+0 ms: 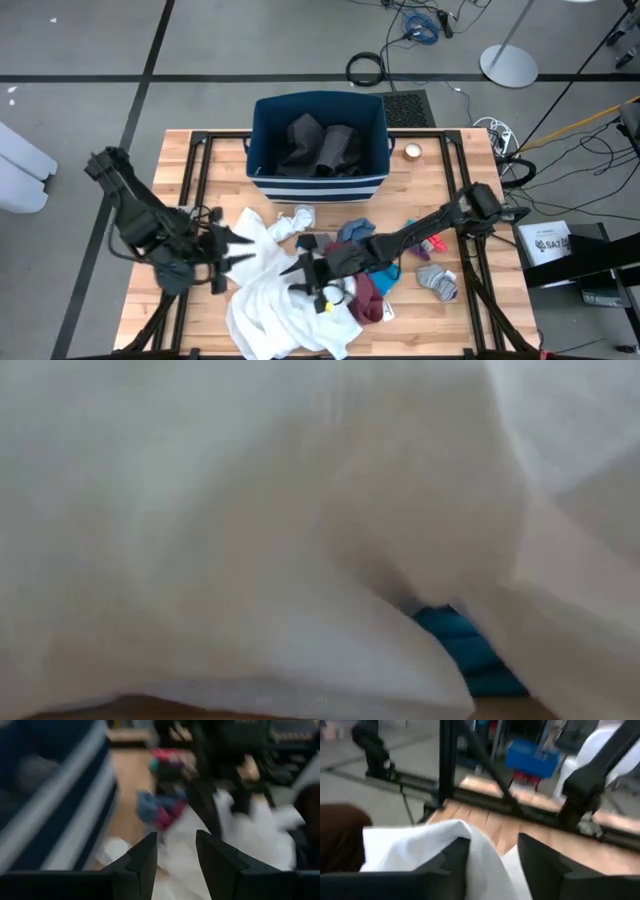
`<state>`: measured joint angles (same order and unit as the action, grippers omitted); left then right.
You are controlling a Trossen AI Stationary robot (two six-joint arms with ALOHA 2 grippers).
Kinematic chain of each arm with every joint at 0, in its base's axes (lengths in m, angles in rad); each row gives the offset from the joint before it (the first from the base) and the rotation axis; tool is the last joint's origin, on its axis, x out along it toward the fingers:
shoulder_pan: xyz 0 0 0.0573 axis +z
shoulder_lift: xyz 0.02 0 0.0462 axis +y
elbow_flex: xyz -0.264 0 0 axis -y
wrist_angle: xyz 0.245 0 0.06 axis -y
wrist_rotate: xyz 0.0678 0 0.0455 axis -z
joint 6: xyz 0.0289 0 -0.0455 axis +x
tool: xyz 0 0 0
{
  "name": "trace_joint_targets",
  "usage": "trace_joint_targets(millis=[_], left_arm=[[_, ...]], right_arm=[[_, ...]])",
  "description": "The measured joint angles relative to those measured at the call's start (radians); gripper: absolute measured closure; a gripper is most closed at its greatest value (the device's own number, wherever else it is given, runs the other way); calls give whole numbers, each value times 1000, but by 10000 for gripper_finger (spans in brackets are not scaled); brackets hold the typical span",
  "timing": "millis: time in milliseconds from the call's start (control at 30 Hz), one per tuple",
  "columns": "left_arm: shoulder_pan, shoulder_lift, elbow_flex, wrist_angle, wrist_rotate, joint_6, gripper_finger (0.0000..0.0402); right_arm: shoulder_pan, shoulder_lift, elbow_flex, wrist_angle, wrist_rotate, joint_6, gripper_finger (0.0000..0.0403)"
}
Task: Sort clothes
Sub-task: Put the white shirt into the blue bin
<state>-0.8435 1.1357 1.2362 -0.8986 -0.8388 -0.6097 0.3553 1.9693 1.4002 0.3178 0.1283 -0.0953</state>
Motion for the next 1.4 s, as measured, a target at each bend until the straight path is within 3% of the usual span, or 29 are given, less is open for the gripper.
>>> trace_joint_targets(millis=[133,233,500,1167,1400], left_arm=[[-45,-5,0,-1,-177,47,256],[-61,8,-2,-3,-242,46,256],[-95,81,-2,-8,-417,2,256],[-39,95,-3,-2,-362,15,256],[-39,95,-3,-2,-335,15,256]], right_arm=[[-5,112,163,-211,0,-22,198],[-10,208,274,-294,2,-49,176],[-28,382,484,-474,0,-73,167],[-87,486,540,-535,-9,7,167],[-103,513,544,-580,-110,96,167]])
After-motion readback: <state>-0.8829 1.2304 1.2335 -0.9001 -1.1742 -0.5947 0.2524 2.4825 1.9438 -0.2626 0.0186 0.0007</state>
